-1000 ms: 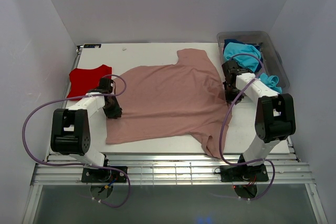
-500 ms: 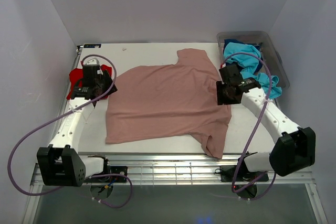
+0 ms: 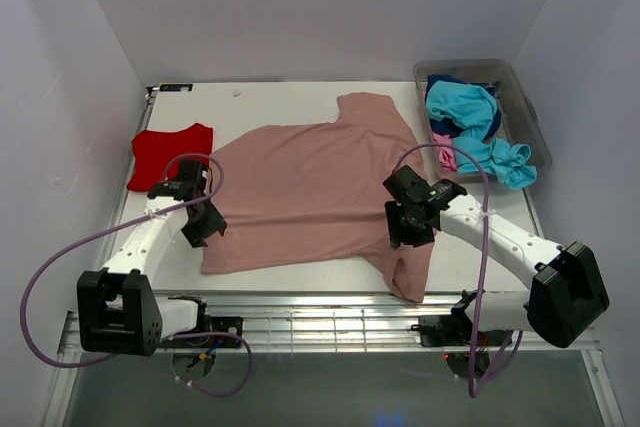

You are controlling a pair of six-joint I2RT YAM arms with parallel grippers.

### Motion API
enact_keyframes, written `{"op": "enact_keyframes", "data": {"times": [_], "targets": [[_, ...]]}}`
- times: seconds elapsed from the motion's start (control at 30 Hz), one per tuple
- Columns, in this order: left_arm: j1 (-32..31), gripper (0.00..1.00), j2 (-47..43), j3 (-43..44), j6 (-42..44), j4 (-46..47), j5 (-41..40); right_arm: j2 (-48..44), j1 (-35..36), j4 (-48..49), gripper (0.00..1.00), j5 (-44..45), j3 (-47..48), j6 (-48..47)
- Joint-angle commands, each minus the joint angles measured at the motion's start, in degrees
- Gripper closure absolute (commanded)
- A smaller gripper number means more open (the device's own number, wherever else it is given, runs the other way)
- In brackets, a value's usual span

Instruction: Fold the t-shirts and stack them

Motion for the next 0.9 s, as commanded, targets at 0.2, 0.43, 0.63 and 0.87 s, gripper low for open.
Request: {"op": "enact_keyframes", "data": {"times": [0.2,0.43,0.63,0.87], "targets": [[-3.1,0.43,-13.7,-8.1,-14.6,-9.0,-2.7,-1.4,3.6,4.0,0.44,-3.0,-4.3,4.7],[-3.4,0.43,-9.1,-7.3,-17.0,-9.3,-4.6,-1.9,5.2,5.7,0.44,-3.8,-4.5,5.4],[-6.0,0.36,-5.8,-4.9,-24.2,-9.5,-14.0,-3.6,5.8,6.7,0.44,-4.5,-6.1,6.0],[-8.8,0.33,0.8,-6.9,-32.8,-10.3,-20.8,-6.6,5.9,6.9,0.43,-4.7,-7.1,6.5]]}}
